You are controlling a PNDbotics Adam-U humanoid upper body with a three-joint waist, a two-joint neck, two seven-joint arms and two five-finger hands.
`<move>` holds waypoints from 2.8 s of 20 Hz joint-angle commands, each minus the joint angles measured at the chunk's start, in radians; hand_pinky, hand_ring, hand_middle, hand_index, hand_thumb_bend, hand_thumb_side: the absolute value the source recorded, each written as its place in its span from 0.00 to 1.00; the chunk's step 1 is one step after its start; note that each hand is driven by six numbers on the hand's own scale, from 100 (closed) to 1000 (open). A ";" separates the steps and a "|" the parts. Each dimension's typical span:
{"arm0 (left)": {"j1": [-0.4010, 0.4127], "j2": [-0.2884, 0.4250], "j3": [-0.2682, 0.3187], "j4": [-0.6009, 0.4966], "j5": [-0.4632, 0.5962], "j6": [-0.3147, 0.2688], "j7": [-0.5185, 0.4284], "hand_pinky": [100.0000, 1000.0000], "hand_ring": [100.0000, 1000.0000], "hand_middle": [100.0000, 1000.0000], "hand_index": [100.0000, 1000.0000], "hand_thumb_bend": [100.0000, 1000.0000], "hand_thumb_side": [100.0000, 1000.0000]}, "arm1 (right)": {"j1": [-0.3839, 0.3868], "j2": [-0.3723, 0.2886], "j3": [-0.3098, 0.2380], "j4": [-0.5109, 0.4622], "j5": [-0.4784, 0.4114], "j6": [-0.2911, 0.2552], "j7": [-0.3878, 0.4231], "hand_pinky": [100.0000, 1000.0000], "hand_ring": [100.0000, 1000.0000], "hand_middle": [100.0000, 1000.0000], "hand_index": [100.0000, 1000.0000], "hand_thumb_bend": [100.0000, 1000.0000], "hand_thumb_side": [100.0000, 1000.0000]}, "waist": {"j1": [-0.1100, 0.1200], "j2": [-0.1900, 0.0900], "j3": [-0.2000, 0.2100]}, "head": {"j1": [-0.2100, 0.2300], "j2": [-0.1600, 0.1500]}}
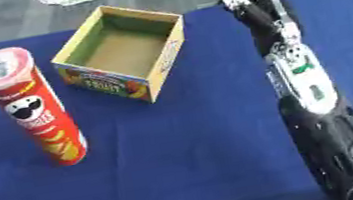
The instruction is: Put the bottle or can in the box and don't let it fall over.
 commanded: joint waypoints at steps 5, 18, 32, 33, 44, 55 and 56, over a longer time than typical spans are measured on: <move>-0.035 -0.004 -0.007 -0.001 -0.032 0.026 0.021 1.00 0.84 0.71 0.96 0.39 0.76 | -0.010 -0.006 -0.001 -0.016 -0.006 -0.004 0.005 0.78 1.00 1.00 0.81 0.37 0.30 | 0.007 -0.015 -0.003 | 0.002 0.005; -0.084 -0.030 -0.014 0.014 -0.088 -0.002 0.023 1.00 0.85 0.72 0.97 0.35 0.75 | -0.011 -0.004 0.000 -0.016 -0.006 -0.003 0.009 0.78 1.00 1.00 0.81 0.37 0.31 | 0.007 -0.015 -0.005 | 0.005 0.005; -0.130 -0.071 -0.022 0.025 -0.118 0.015 0.007 1.00 0.86 0.72 0.97 0.32 0.74 | -0.011 -0.004 -0.015 -0.023 -0.009 -0.008 -0.004 0.78 1.00 1.00 0.81 0.36 0.31 | 0.007 -0.015 -0.008 | 0.011 0.005; -0.131 -0.072 -0.022 0.025 -0.125 0.012 0.007 1.00 0.86 0.72 0.97 0.32 0.74 | -0.011 -0.004 -0.016 -0.023 -0.009 -0.008 -0.005 0.78 1.00 1.00 0.81 0.36 0.31 | 0.007 -0.015 -0.009 | 0.012 0.005; -0.147 -0.083 -0.029 0.064 -0.203 -0.056 -0.007 1.00 0.86 0.73 0.98 0.31 0.73 | -0.007 0.000 -0.017 -0.024 -0.012 -0.007 -0.006 0.78 1.00 1.00 0.81 0.36 0.31 | 0.008 -0.013 -0.013 | 0.018 0.005; -0.170 -0.098 -0.040 0.089 -0.203 -0.070 -0.043 1.00 0.86 0.73 0.98 0.36 0.75 | -0.007 0.002 -0.016 -0.021 -0.015 -0.007 -0.004 0.78 1.00 1.00 0.81 0.35 0.31 | 0.007 -0.009 -0.019 | 0.026 0.005; -0.171 -0.099 -0.041 0.089 -0.202 -0.069 -0.044 1.00 0.86 0.73 0.98 0.38 0.76 | -0.007 0.002 -0.016 -0.021 -0.015 -0.007 -0.004 0.78 1.00 1.00 0.81 0.35 0.31 | 0.007 -0.009 -0.020 | 0.027 0.005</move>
